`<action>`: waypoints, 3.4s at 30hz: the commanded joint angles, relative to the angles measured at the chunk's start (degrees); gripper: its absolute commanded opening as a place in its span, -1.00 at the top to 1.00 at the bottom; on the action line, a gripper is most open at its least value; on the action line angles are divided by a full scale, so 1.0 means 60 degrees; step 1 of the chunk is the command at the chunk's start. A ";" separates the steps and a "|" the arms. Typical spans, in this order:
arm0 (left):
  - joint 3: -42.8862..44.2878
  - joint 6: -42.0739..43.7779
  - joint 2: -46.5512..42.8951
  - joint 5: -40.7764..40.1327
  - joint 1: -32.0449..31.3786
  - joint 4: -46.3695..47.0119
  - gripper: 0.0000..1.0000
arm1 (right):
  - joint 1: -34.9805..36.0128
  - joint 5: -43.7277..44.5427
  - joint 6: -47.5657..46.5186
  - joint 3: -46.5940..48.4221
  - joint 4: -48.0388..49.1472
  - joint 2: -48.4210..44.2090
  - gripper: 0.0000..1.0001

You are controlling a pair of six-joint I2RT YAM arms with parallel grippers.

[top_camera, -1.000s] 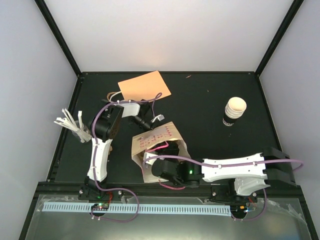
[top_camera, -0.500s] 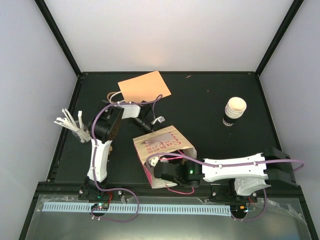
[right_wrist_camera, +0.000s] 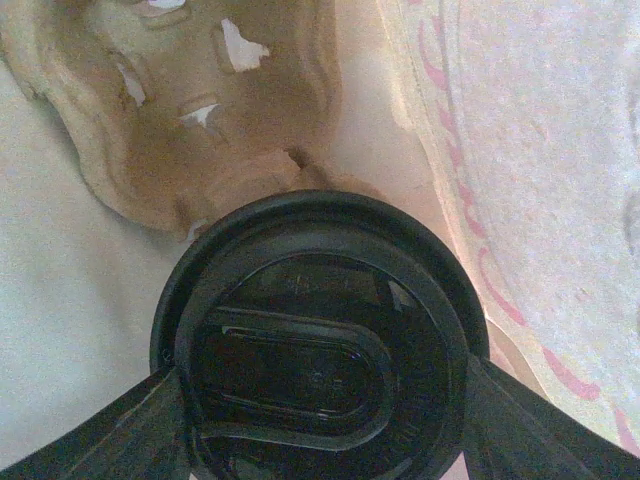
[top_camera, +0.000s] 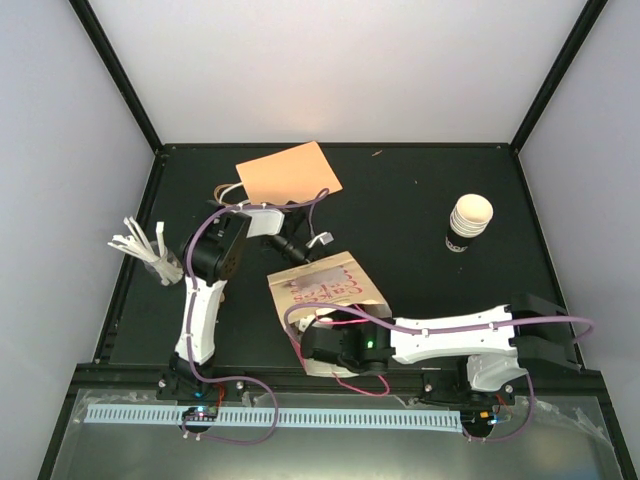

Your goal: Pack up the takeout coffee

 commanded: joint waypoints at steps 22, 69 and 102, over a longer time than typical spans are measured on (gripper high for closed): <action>0.0534 0.0981 0.0922 0.1764 -0.0452 0.0141 0.72 | -0.0063 -0.0441 0.2895 0.0196 -0.0049 0.0514 0.13; 0.0488 0.1127 0.1010 0.2208 -0.0826 0.0132 0.72 | -0.0651 -0.1081 0.7325 -0.1213 0.0601 -0.0079 0.11; 0.0423 0.1065 0.1097 0.2308 -0.0956 0.0039 0.72 | -0.1001 -0.2308 0.8835 -0.2223 0.1398 0.0756 0.18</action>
